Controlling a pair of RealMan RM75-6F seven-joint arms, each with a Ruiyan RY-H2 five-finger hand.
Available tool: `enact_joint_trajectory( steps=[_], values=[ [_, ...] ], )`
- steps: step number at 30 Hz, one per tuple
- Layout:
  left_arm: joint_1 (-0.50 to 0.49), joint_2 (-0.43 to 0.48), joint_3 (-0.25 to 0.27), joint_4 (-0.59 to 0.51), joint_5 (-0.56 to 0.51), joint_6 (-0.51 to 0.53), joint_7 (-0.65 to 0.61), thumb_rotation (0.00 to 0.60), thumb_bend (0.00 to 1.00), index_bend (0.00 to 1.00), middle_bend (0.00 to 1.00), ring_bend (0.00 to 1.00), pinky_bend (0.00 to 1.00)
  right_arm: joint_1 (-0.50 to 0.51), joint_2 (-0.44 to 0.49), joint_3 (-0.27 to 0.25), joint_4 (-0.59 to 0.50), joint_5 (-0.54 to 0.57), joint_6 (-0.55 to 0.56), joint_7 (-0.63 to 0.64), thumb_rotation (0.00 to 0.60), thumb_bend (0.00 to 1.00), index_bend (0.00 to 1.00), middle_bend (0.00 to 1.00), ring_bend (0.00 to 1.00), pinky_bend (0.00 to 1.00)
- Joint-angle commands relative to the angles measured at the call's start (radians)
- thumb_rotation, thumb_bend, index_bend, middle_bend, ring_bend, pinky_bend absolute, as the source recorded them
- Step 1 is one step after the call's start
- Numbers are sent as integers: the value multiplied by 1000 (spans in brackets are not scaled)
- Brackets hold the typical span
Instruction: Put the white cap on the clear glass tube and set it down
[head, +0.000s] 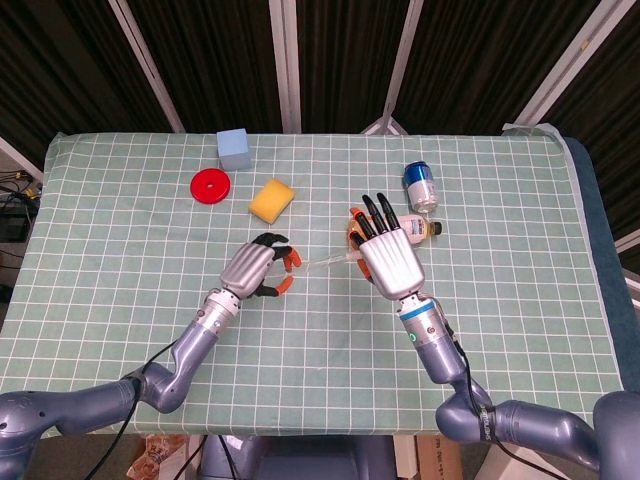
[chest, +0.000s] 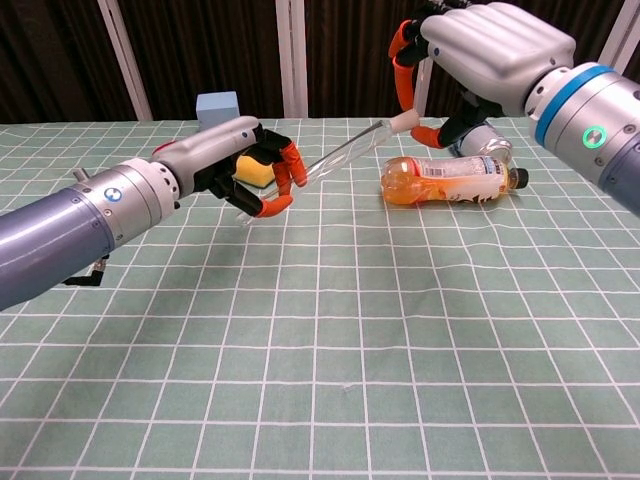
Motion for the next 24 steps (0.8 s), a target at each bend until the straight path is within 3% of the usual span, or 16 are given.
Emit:
enact_joint_trajectory(
  steps=[1, 24],
  values=[
    [0, -1, 1, 0, 1, 0, 1, 600, 838, 515, 568, 201, 169, 1, -2, -1, 1, 1, 0, -2, 600, 365, 646, 220, 0, 0],
    [-6, -17, -3, 12, -4, -6, 7, 600, 838, 515, 568, 201, 169, 5, -28, -2, 7, 8, 1, -8, 600, 365, 646, 220, 0, 0]
  ],
)
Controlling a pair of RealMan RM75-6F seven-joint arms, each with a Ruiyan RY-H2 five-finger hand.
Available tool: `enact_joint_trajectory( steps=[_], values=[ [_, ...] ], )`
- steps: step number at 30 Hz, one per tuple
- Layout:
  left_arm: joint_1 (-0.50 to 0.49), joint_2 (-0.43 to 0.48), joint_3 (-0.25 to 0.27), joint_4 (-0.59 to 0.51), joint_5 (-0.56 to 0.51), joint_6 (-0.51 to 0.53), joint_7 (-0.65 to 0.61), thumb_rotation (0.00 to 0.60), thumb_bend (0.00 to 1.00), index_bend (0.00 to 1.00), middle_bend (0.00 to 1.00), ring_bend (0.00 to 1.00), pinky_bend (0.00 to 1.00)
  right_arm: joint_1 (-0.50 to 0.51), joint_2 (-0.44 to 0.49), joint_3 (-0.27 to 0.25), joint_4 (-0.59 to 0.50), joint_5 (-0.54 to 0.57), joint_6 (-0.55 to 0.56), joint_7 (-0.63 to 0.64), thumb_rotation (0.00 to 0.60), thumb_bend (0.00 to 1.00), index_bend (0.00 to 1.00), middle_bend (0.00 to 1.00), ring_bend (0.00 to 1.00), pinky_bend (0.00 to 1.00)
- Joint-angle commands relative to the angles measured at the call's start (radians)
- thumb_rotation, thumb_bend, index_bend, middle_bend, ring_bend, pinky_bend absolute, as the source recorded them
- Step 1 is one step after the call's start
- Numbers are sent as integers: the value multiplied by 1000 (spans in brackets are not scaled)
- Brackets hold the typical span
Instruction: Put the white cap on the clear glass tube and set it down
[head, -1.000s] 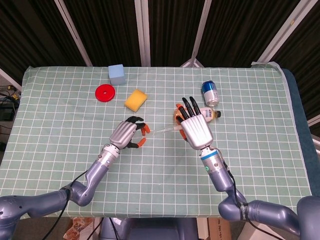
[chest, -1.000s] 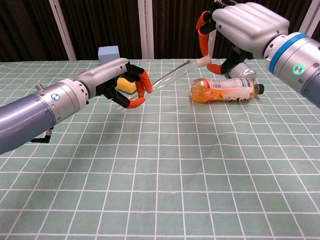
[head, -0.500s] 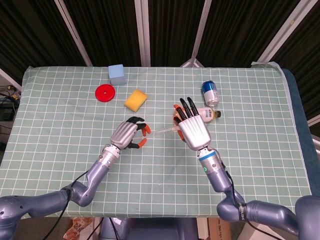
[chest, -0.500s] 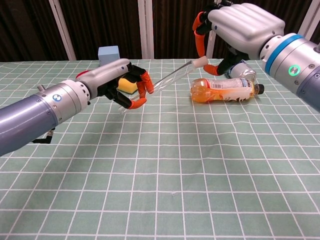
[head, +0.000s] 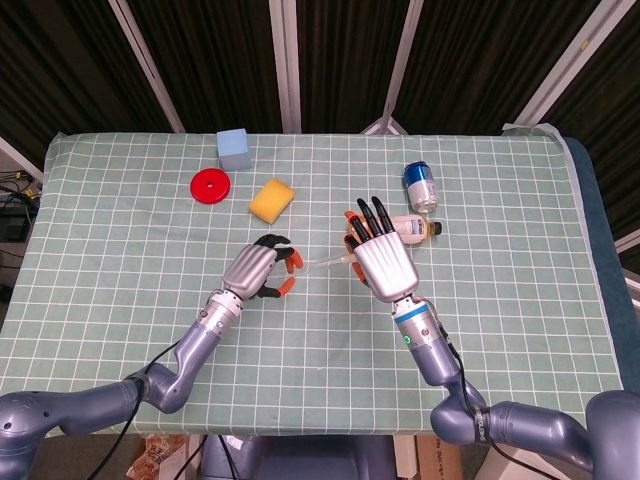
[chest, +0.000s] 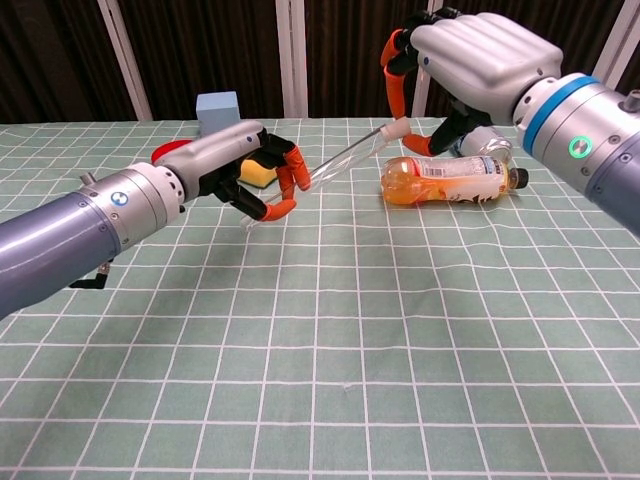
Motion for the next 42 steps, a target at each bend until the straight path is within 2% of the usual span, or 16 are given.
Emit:
enact_joint_trajectory(
  steps=[1, 18, 19, 21, 22, 23, 24, 34, 42],
  values=[
    [-2, -3, -2, 1, 0, 0, 2, 600, 838, 515, 568, 201, 169, 0, -2, 0, 0, 0, 0, 0, 600, 365, 646, 220, 0, 0],
    [-10, -21, -13, 1, -9, 3, 22, 600, 838, 515, 568, 201, 169, -2, -7, -5, -10, -4, 4, -1, 600, 366, 640, 220, 0, 0],
    [-10, -22, -13, 1, -9, 4, 23, 600, 838, 515, 568, 201, 169, -2, -7, -5, -11, -4, 4, -1, 600, 366, 587, 212, 0, 0],
    [-10, -22, -13, 0, -9, 6, 24, 600, 838, 515, 568, 201, 169, -4, -6, -5, -11, 0, 4, -9, 600, 365, 342, 138, 0, 0],
    [-10, -22, -13, 0, -8, 7, 25, 600, 838, 515, 568, 201, 169, -5, -3, -7, -12, 6, 2, -20, 600, 365, 140, 63, 0, 0],
    [-9, -20, -13, 1, -7, 8, 26, 600, 838, 515, 568, 201, 169, -7, 1, -7, -16, 14, 0, -32, 600, 365, 48, 25, 0, 0],
    [-8, -18, -11, 3, -3, 12, 29, 600, 838, 515, 568, 201, 169, -10, 5, -6, -25, 26, -2, -39, 600, 365, 10, 8, 0, 0],
    [12, 32, 3, -4, 9, 29, 51, 600, 838, 516, 568, 201, 169, -48, 52, 1, -95, 60, 28, -36, 600, 365, 0, 0, 0, 0],
    [20, 115, 62, -16, 18, -27, 156, 600, 838, 517, 568, 201, 169, -84, 102, 15, -133, 72, 61, 0, 600, 365, 0, 0, 0, 0]
  ],
)
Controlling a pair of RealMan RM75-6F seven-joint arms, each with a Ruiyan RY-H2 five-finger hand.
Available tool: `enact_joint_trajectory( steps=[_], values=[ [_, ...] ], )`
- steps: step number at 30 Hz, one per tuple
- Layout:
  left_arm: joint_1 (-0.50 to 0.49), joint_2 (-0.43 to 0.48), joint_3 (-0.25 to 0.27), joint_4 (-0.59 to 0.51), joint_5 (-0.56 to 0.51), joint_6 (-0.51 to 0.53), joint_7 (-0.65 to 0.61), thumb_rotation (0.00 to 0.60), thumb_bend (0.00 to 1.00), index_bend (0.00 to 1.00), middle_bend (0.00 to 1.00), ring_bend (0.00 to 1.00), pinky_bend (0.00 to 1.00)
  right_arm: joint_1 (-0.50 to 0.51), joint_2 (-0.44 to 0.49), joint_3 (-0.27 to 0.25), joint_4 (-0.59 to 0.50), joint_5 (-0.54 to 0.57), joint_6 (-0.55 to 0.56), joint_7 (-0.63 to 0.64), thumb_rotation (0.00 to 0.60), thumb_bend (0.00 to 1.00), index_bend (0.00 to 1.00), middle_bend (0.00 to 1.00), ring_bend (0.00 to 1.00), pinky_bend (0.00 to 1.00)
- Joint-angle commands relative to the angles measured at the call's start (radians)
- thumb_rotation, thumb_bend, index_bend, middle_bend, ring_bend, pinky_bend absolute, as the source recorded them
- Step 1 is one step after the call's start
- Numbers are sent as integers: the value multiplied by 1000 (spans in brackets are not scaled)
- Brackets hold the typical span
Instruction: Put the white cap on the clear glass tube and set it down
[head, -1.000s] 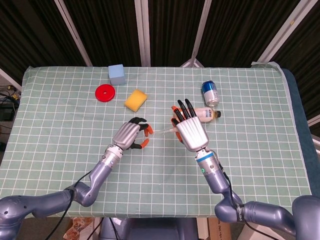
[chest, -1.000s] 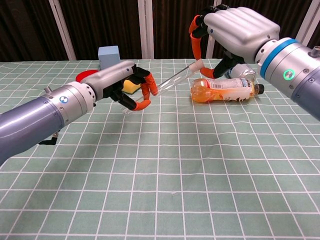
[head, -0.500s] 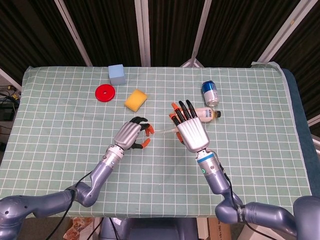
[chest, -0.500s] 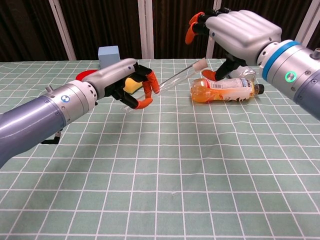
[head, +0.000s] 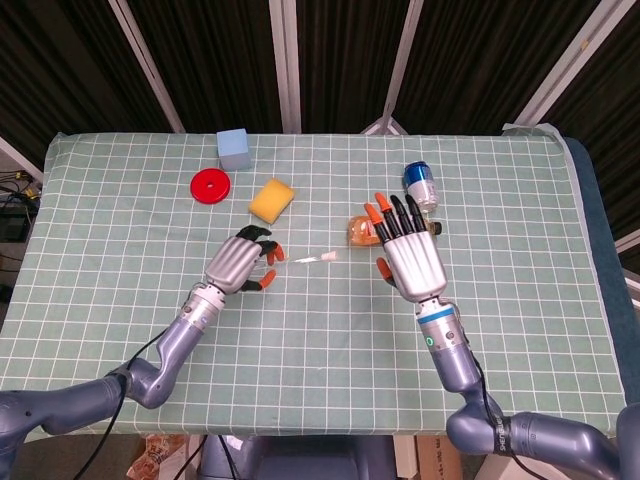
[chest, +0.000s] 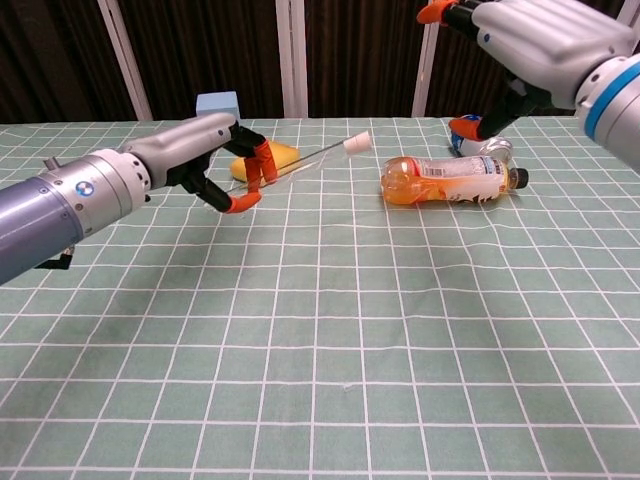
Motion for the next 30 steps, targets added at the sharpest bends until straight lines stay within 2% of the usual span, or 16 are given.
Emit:
enact_joint_trajectory(
  steps=[1, 13, 20, 25, 30],
  values=[
    [3, 39, 32, -15, -7, -43, 69, 600, 838, 517, 568, 201, 169, -12, 16, 3, -13, 5, 7, 14, 600, 365, 0, 0, 0, 0],
    [-8, 48, 50, -47, -146, -139, 297, 600, 800, 498, 546, 201, 152, -36, 54, -5, -37, -13, 21, 53, 600, 364, 0, 0, 0, 0],
    [-4, 64, 50, -79, -223, -144, 387, 600, 599, 428, 444, 186, 99, -47, 61, -14, -40, -12, 23, 58, 600, 365, 0, 0, 0, 0],
    [10, 97, 44, -127, -270, -125, 423, 600, 390, 346, 355, 142, 56, -59, 65, -26, -42, -16, 29, 59, 600, 365, 0, 0, 0, 0],
    [30, 157, 38, -208, -316, -97, 448, 600, 335, 294, 293, 118, 33, -80, 83, -44, -56, -27, 41, 61, 600, 365, 0, 0, 0, 0]
  ],
)
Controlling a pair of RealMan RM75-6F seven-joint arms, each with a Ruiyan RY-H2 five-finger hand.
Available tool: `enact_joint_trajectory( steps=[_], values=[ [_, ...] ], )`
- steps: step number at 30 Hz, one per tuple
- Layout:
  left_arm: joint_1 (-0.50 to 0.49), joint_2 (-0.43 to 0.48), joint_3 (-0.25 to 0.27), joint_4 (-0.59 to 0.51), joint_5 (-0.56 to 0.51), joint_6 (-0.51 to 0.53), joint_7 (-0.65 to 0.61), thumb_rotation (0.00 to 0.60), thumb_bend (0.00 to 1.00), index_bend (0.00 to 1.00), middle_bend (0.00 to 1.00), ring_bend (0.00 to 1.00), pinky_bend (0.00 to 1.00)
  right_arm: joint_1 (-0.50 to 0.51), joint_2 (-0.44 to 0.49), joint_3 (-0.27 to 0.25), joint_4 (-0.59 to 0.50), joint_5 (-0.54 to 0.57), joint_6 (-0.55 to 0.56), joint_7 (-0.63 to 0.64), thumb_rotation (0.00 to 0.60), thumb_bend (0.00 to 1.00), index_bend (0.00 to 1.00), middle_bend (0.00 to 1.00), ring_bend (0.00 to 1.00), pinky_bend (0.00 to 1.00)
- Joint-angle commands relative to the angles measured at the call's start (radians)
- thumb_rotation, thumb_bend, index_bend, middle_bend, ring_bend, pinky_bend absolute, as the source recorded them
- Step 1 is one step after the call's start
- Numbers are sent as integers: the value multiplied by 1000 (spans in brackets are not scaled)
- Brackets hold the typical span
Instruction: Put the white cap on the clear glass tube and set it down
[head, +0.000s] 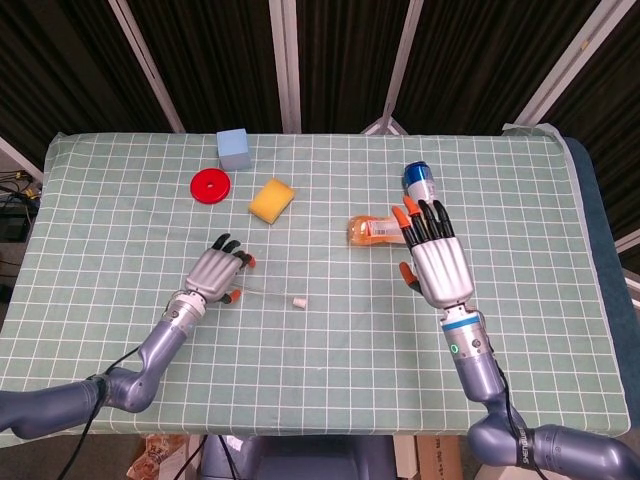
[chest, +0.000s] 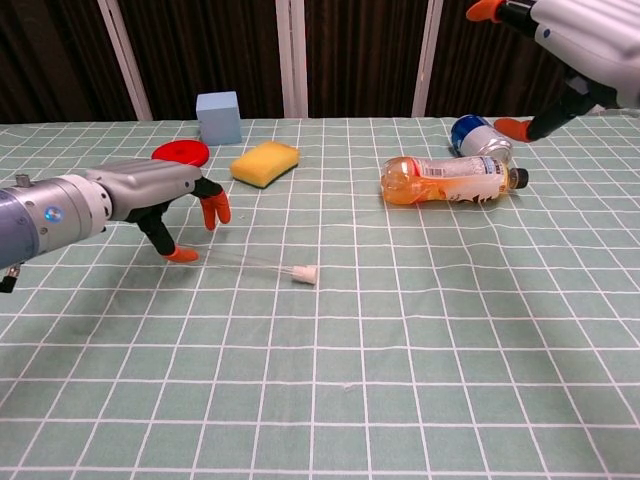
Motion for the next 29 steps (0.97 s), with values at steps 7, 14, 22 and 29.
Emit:
enact_joint_trajectory(
  steps=[7, 14, 22, 29],
  values=[
    [109, 163, -6, -218, -33, 136, -48, 600, 253, 209, 191, 35, 3, -93, 82, -62, -55, -21, 52, 53, 600, 365, 0, 0, 0, 0],
    [281, 305, 64, -334, 129, 332, -208, 600, 154, 94, 62, 0, 0, -234, 204, -139, -117, 15, 92, 183, 600, 356, 0, 0, 0, 0],
    [476, 412, 174, -330, 302, 557, -352, 600, 153, 27, 15, 0, 0, -380, 312, -210, -104, -24, 171, 361, 600, 354, 0, 0, 0, 0],
    [606, 481, 233, -295, 358, 675, -454, 600, 154, 10, 1, 0, 0, -472, 351, -254, -63, -82, 236, 451, 600, 354, 0, 0, 0, 0]
  ],
)
